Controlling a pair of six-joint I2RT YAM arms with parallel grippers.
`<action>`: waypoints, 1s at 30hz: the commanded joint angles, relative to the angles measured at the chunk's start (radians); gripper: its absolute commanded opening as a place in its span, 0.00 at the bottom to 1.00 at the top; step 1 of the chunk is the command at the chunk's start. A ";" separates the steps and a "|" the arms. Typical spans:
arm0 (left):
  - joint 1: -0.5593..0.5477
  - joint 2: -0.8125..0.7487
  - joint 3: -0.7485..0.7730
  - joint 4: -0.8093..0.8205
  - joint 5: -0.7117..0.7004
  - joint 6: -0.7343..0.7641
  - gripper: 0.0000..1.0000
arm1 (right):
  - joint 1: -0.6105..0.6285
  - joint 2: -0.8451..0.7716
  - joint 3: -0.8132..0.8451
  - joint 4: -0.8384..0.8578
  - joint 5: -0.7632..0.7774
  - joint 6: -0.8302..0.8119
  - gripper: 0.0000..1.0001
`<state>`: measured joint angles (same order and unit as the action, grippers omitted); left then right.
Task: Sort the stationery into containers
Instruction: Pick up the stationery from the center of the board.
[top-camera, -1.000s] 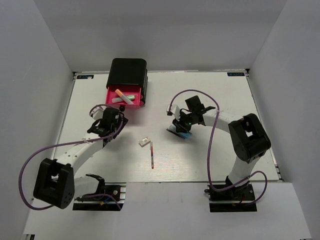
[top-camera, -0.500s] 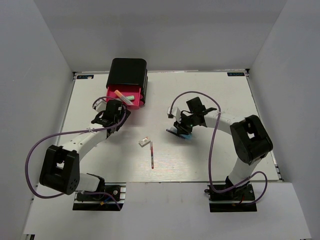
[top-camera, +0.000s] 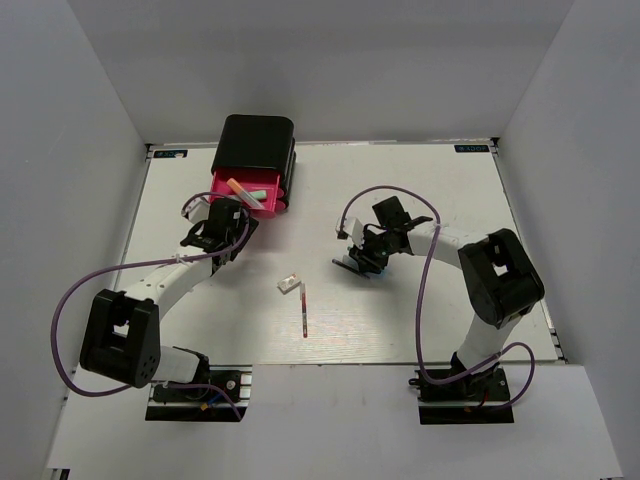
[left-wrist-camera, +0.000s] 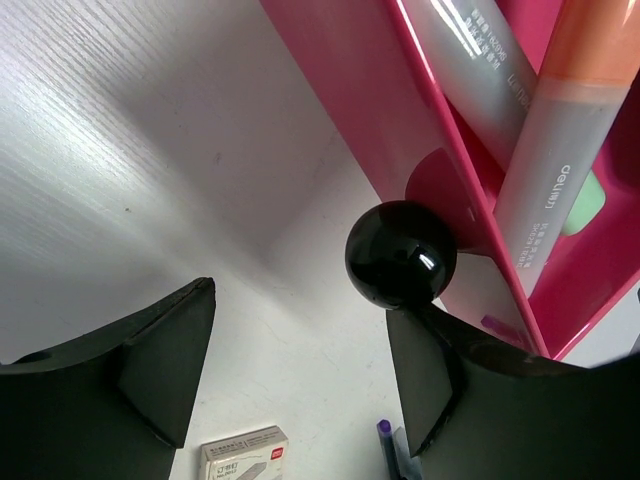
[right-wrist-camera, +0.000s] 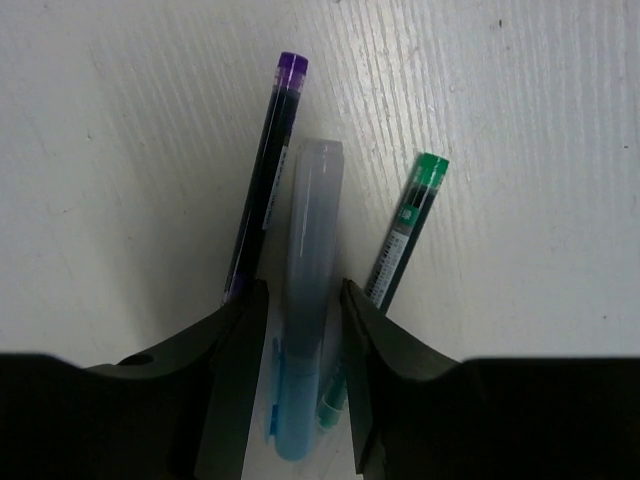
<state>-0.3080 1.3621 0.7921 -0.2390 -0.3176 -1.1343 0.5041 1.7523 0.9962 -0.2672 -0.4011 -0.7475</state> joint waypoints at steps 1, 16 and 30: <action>0.014 -0.004 0.032 0.027 -0.015 -0.005 0.79 | -0.003 0.021 -0.002 -0.006 0.034 0.013 0.42; 0.014 -0.014 0.013 0.046 0.012 0.004 0.79 | 0.004 -0.123 0.157 -0.115 -0.208 -0.041 0.00; 0.014 -0.060 0.004 0.055 0.012 0.031 0.79 | 0.117 0.104 0.651 0.356 -0.354 0.416 0.00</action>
<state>-0.3019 1.3510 0.7918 -0.2062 -0.3019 -1.1213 0.5816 1.7988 1.5913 -0.0910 -0.7002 -0.5045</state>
